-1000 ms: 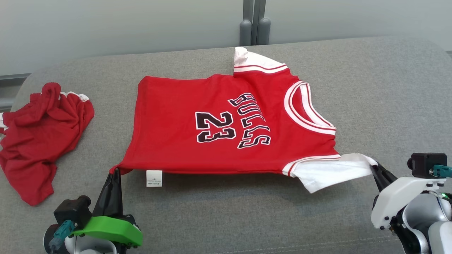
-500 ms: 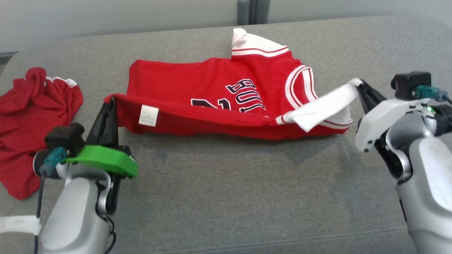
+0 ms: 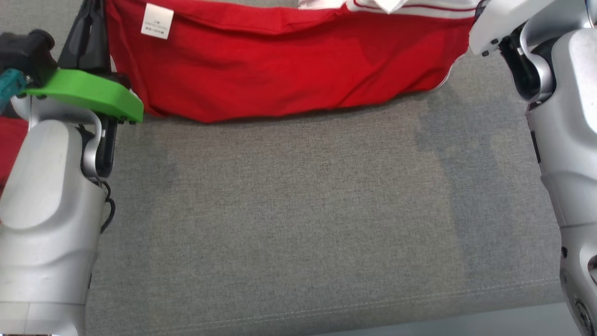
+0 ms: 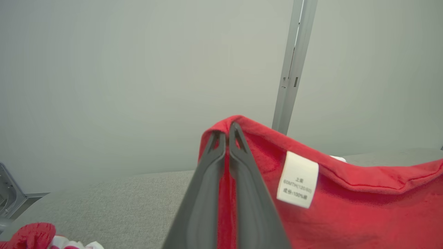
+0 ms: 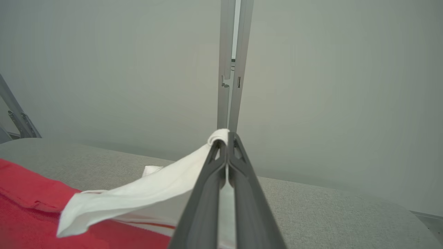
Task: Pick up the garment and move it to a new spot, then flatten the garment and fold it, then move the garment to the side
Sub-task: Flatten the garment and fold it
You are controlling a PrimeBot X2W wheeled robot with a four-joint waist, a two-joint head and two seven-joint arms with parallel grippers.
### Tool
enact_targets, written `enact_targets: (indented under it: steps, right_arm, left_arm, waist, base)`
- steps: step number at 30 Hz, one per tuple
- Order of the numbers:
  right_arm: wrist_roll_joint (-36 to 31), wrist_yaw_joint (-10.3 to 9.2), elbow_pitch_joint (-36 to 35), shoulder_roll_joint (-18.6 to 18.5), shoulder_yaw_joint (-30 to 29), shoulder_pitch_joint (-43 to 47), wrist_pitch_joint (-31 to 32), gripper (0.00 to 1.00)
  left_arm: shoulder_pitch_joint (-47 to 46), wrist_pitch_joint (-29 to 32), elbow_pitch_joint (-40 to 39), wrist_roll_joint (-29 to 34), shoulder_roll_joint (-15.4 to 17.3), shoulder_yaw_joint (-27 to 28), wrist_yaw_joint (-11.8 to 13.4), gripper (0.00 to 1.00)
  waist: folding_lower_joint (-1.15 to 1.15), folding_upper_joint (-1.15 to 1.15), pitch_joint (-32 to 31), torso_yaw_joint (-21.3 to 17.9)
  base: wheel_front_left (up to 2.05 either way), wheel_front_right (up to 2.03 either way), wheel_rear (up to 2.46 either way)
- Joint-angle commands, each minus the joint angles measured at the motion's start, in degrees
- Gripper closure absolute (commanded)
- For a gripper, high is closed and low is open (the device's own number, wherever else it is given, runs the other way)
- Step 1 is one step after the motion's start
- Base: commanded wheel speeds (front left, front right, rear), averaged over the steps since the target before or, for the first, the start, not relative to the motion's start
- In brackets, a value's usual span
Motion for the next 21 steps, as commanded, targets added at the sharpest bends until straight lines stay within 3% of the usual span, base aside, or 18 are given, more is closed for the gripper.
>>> enact_targets:
  steps: [1,12,16,21]
  right_arm:
    - [0.8,-0.08,1.1,0.3,-0.1,-0.9,-0.4,1.00]
    - [4.0,-0.08,12.6,3.4,-1.0,-20.7,-1.7,1.00]
    - [1.4,-0.08,15.3,3.6,-5.4,-28.9,-6.6,1.00]
    - [-6.5,-0.08,18.0,3.5,-13.0,-37.6,-15.9,1.00]
  left_arm:
    - [-1.6,0.1,0.2,0.1,0.6,0.0,-0.3,1.00]
    - [-23.2,7.9,-1.4,-2.8,4.8,-1.4,-2.5,1.00]
    - [-32.4,9.6,-2.8,-4.8,5.8,-1.8,-2.7,1.00]
    - [-41.9,8.7,-3.8,-7.7,6.6,-1.3,-2.8,1.00]
  waist:
    - [0.00,0.00,3.6,-1.5]
    - [0.00,0.00,17.1,-4.2]
    - [0.00,0.00,20.5,-4.5]
    - [0.00,0.00,21.7,-5.0]
  base:
    - [0.00,0.00,0.00]
    - [0.00,0.00,0.00]
    - [0.00,0.00,0.00]
    - [0.00,0.00,0.00]
